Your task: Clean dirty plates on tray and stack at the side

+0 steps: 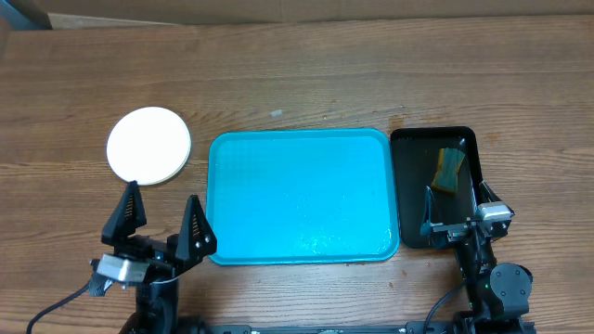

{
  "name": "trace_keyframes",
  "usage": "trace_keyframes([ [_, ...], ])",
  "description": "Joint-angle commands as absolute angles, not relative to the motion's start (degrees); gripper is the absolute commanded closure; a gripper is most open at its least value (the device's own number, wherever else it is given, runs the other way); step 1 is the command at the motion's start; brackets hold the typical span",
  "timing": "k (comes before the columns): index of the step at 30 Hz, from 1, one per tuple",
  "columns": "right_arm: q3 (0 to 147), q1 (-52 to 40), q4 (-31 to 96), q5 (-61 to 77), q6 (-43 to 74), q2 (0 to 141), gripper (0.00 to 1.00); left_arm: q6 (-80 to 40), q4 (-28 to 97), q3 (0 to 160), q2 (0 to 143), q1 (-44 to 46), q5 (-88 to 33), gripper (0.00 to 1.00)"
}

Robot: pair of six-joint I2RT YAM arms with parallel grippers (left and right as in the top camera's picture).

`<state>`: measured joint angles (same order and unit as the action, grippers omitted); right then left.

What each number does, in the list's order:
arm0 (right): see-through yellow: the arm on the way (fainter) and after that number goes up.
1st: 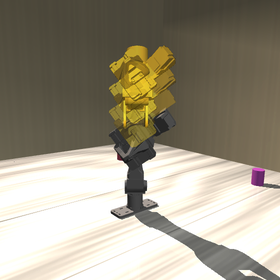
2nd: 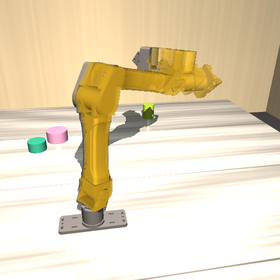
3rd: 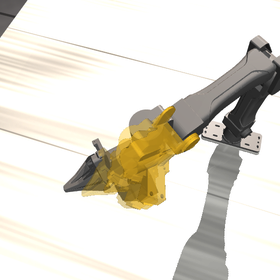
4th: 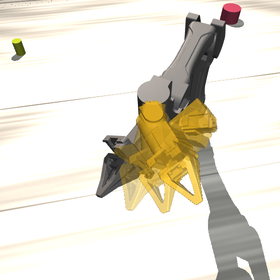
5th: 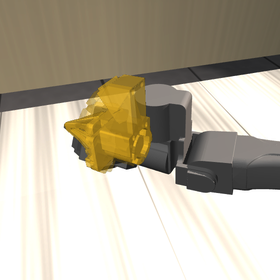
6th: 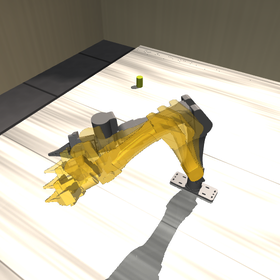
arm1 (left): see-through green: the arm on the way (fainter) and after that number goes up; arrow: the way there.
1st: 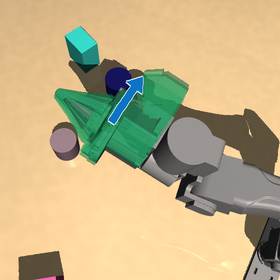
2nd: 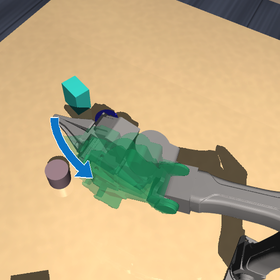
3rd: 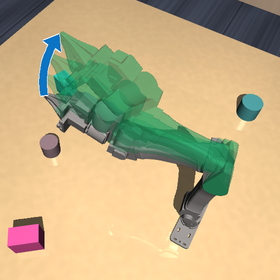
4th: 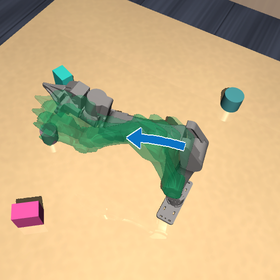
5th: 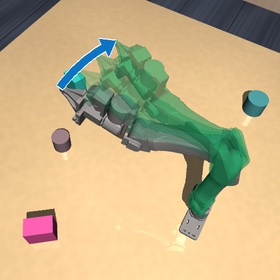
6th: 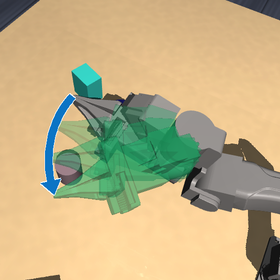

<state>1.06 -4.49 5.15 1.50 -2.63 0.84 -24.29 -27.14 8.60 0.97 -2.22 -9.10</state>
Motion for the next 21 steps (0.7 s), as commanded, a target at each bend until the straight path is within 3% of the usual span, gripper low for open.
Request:
trace_keyframes([
  [1, 0.45, -4.14, 4.75, 1.58, -2.85, 0.19, 0.00, -26.44, -30.76, 5.21, 0.21, -1.85, -8.32, 0.00],
  [13, 0.45, -4.14, 4.75, 1.58, -2.85, 0.16, 0.00, -26.44, -31.55, 0.25, 0.21, -1.83, -6.63, 0.00],
  [21, 0.45, -4.14, 4.75, 1.58, -2.85, 0.16, 0.00, -26.17, -22.33, 0.25, 0.21, -1.83, -5.30, 0.00],
])
